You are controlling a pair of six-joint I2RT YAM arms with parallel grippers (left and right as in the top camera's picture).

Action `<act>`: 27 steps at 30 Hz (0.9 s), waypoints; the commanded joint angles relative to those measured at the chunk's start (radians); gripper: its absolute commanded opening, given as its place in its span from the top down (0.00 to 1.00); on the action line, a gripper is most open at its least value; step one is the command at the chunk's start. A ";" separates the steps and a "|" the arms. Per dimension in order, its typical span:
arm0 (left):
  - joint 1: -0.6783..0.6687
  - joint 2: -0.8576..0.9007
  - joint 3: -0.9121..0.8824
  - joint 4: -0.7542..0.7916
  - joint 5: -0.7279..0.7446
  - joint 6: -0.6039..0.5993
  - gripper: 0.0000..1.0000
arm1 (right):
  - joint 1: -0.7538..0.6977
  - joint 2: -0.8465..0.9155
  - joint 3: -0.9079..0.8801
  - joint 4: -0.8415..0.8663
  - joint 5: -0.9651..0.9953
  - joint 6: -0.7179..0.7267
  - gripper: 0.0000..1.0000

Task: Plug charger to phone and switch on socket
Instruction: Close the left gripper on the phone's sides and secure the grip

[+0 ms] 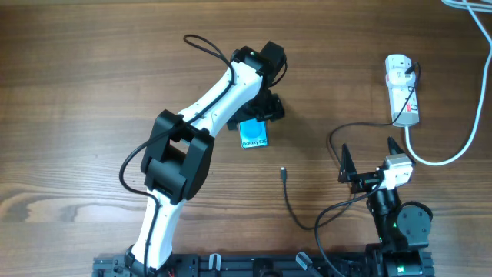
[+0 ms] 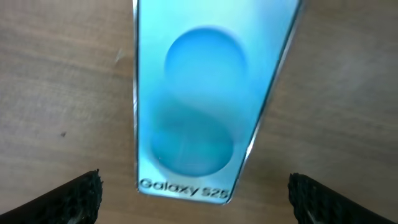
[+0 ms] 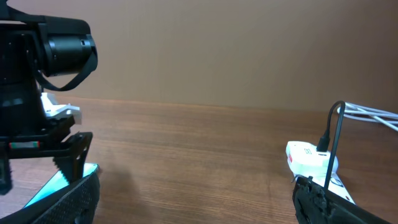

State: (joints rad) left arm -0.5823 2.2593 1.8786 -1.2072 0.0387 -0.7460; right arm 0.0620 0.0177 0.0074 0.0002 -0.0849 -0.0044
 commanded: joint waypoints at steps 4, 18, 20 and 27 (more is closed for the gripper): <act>-0.005 0.014 0.005 0.020 -0.048 0.005 0.00 | -0.003 -0.004 -0.002 0.002 -0.001 0.007 0.00; -0.013 0.015 0.005 0.027 -0.048 0.005 0.00 | -0.003 -0.004 -0.002 0.002 -0.001 0.007 0.00; -0.015 0.015 0.005 0.028 -0.048 0.005 0.00 | -0.003 -0.004 -0.002 0.002 -0.001 0.008 0.00; -0.019 0.015 0.005 0.044 -0.048 0.005 0.00 | -0.003 -0.004 -0.002 0.002 -0.001 0.007 0.00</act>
State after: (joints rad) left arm -0.5976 2.2597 1.8786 -1.1683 0.0109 -0.7460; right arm 0.0620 0.0177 0.0074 0.0002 -0.0849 -0.0044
